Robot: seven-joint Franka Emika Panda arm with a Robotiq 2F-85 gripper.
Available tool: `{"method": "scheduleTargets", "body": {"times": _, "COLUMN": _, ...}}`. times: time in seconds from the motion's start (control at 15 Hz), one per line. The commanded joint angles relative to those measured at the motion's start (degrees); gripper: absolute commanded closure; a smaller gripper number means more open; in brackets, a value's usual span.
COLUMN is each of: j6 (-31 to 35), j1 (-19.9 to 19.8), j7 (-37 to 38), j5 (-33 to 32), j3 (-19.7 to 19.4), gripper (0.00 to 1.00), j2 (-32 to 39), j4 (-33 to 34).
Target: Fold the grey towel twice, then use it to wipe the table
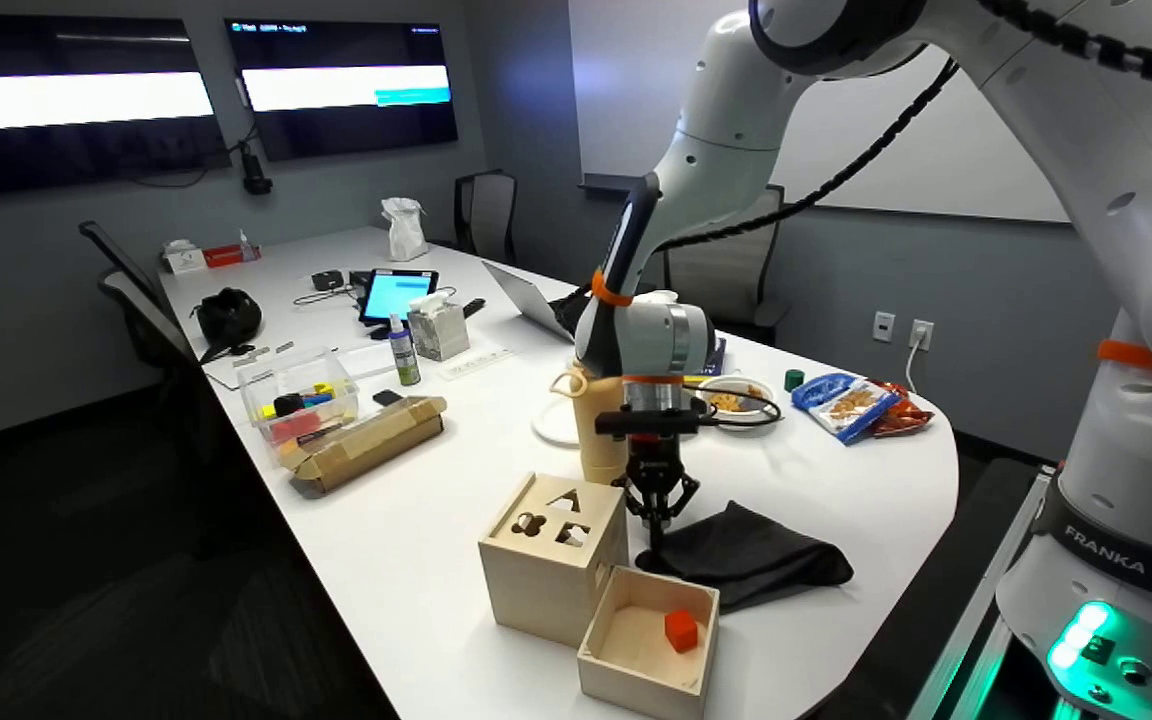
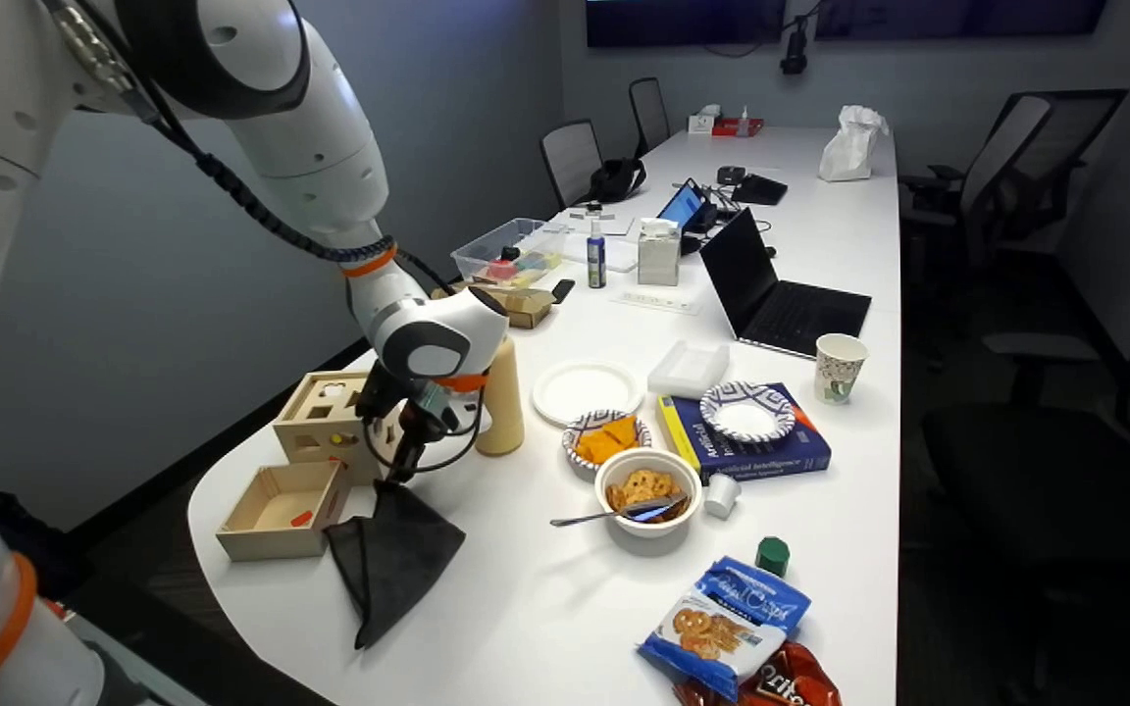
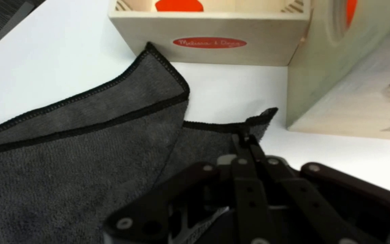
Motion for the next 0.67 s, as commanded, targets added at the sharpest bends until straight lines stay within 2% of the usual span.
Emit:
{"method": "scheduleTargets", "body": {"times": 0.0, "j6": 2.25, "j1": -0.9, "j7": -3.57, "j5": 1.69, "j3": -0.01, "gripper": 0.99, "j2": -6.13, "j4": -6.04}}
{"method": "scheduleTargets", "body": {"times": 0.6, "j6": 5.62, "j1": -2.39, "j7": -6.48, "j5": 2.17, "j3": -1.36, "gripper": 0.99, "j2": -15.67, "j4": -18.39}}
